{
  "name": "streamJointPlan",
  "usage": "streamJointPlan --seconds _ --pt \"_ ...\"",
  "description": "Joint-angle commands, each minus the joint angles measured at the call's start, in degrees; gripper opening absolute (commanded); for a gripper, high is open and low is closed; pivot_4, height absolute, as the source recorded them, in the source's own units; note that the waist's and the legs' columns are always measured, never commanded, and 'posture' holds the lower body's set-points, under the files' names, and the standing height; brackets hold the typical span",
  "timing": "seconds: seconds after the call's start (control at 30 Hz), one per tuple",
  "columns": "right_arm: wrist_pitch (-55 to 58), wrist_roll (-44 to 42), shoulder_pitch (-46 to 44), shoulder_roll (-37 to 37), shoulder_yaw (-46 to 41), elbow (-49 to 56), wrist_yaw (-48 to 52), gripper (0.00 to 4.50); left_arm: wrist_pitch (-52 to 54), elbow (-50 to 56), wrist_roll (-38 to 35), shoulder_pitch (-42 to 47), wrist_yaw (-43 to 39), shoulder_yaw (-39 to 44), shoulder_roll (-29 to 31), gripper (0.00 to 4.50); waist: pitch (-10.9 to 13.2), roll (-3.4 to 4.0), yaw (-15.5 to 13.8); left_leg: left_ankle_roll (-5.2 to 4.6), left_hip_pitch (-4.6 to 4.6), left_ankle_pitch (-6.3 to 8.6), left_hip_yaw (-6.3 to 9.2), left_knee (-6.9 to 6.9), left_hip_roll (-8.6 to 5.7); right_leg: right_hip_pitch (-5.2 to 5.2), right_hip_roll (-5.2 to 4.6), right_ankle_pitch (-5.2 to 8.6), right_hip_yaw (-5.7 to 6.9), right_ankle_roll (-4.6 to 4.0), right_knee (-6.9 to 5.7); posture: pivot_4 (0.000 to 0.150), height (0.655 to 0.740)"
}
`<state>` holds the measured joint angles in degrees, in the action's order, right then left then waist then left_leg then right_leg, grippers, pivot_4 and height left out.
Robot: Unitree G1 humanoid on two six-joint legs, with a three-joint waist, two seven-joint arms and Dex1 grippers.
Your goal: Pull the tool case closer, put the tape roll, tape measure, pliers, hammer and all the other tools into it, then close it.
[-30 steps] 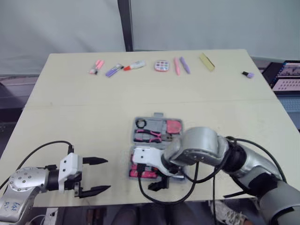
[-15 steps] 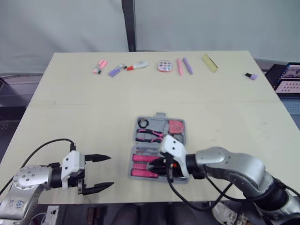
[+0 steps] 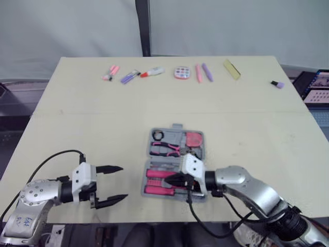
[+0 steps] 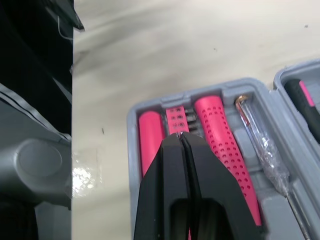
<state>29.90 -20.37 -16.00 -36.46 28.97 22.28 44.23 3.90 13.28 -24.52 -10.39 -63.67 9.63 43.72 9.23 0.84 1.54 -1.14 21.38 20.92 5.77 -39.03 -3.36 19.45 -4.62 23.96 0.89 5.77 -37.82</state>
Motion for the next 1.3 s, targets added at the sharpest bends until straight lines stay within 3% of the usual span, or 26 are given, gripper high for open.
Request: streamJointPlan --seconds 0.03,0.67,1.3 --pt "-6.32 1.81 0.89 2.20 -0.23 -2.04 3.01 0.06 0.27 2.98 -0.25 -1.33 1.02 1.28 0.25 4.50 0.00 0.00 0.01 0.00 0.00 0.00 0.00 0.00 0.00 0.00 0.00 0.00 0.00 0.00 -0.01 0.150 0.7134" --pt "-14.19 8.62 4.77 7.20 -0.25 -9.11 7.47 0.06 3.87 6.58 -1.06 -1.70 1.75 2.53 1.90 4.50 0.00 0.00 0.00 0.01 -0.02 0.00 0.03 -0.01 0.00 0.00 0.03 0.00 0.00 0.00 -0.05 0.150 0.7134" --pt "-14.71 11.07 6.38 8.20 -0.61 -11.63 7.86 0.06 5.17 7.83 -0.85 -1.58 1.95 2.21 1.45 4.50 -0.01 0.00 0.01 0.02 -0.07 0.00 0.02 -0.01 0.00 -0.01 0.03 0.00 0.00 0.00 -0.11 0.150 0.7134"
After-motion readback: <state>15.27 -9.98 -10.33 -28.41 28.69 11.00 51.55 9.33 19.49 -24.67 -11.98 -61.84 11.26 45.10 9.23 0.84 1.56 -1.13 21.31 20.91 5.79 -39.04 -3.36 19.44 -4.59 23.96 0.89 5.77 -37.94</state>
